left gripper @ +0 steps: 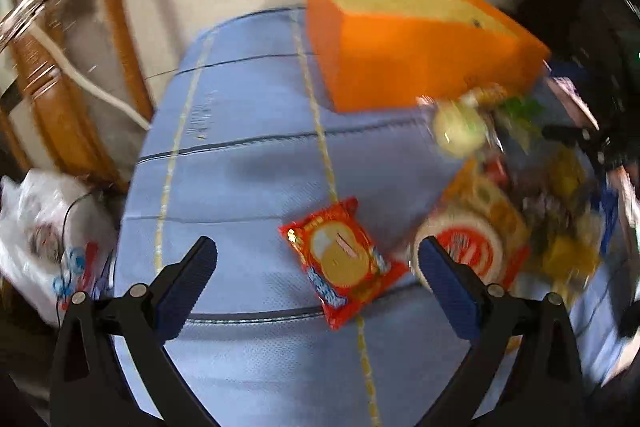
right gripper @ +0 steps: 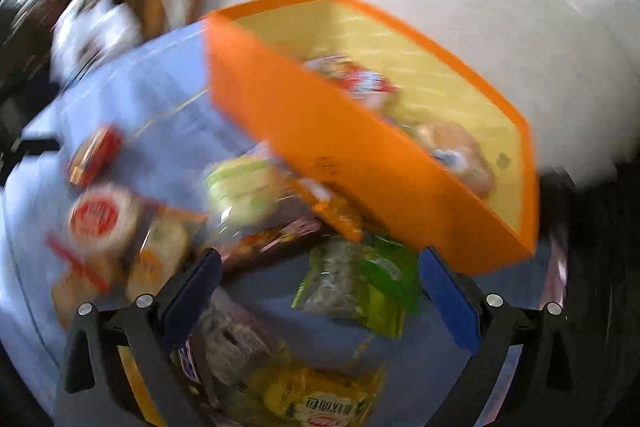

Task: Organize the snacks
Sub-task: 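Grasp the red mooncake pack with the left tool while the right tool grasps a yellow snack stick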

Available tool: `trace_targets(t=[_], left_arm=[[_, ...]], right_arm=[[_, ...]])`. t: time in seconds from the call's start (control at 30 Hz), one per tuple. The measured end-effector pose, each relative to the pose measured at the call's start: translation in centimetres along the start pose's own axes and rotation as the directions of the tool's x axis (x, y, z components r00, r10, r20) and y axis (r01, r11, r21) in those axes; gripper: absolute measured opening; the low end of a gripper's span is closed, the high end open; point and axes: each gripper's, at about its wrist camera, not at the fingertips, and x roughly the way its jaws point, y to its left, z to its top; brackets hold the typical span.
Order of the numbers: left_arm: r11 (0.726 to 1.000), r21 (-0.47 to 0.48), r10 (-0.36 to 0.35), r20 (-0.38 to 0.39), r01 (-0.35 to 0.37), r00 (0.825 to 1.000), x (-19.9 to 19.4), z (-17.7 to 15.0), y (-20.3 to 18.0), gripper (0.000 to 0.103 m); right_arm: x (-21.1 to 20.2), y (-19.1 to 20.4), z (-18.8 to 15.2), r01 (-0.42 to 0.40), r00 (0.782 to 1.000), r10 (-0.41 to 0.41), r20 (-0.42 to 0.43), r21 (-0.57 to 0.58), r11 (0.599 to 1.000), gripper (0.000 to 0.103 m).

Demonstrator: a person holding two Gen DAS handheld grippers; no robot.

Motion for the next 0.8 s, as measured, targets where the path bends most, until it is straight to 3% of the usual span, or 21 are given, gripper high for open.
trace_targets(t=[0.1, 0.27, 0.37, 0.5, 0.57, 0.67, 0.7, 0.73, 0.8], left_arm=[[0.988, 0.15, -0.034, 0.001, 0.033, 0.999, 1.1, -1.0, -1.3, 0.099], [0.933, 0.349, -0.065, -0.064, 0.083, 0.996, 3.9, -2.2, -2.0, 0.099], [0.926, 0.362, -0.08, -0.082, 0.105, 0.993, 5.8, -1.9, -1.4, 0.099], [0.928, 0.307, -0.188, -0.107, 0.212, 0.976, 7.3, -1.1, 0.2, 0.099], [0.921, 0.323, -0.199, -0.094, 0.219, 0.975, 7.6, -0.9, 0.4, 0.099], [0.908, 0.347, -0.217, -0.093, 0.236, 0.972, 7.6, -0.9, 0.5, 0.099], [0.905, 0.352, -0.222, -0.09, 0.24, 0.971, 7.6, -1.0, 0.6, 0.099], [0.902, 0.358, -0.225, -0.089, 0.242, 0.97, 7.6, -1.0, 0.6, 0.099], [0.903, 0.356, -0.226, -0.087, 0.242, 0.97, 7.8, -0.8, 0.6, 0.099]], right_arm=[[1.3, 0.0, 0.7, -0.028, 0.999, 0.026, -0.024, -0.095, 0.995, 0.097], [4.2, -1.0, 2.8, -0.102, 0.993, 0.091, -0.073, -0.164, 0.981, 0.091], [5.4, -0.6, 3.2, -0.125, 0.989, 0.105, -0.103, -0.21, 0.97, 0.089], [6.0, 0.4, 2.3, -0.1, 0.994, 0.079, -0.082, -0.309, 0.946, 0.09], [6.7, 0.5, 1.9, -0.147, 0.983, 0.108, -0.151, -0.274, 0.951, 0.084], [6.1, 0.8, 1.9, -0.106, 0.992, 0.082, -0.093, -0.287, 0.952, 0.082], [6.5, 0.6, 2.1, -0.09, 0.993, 0.064, -0.101, -0.281, 0.955, 0.076], [7.4, -0.2, 2.6, -0.085, 0.988, 0.051, -0.143, -0.239, 0.967, 0.053], [8.2, -1.2, 3.3, -0.074, 0.985, 0.045, -0.169, -0.172, 0.982, 0.037]])
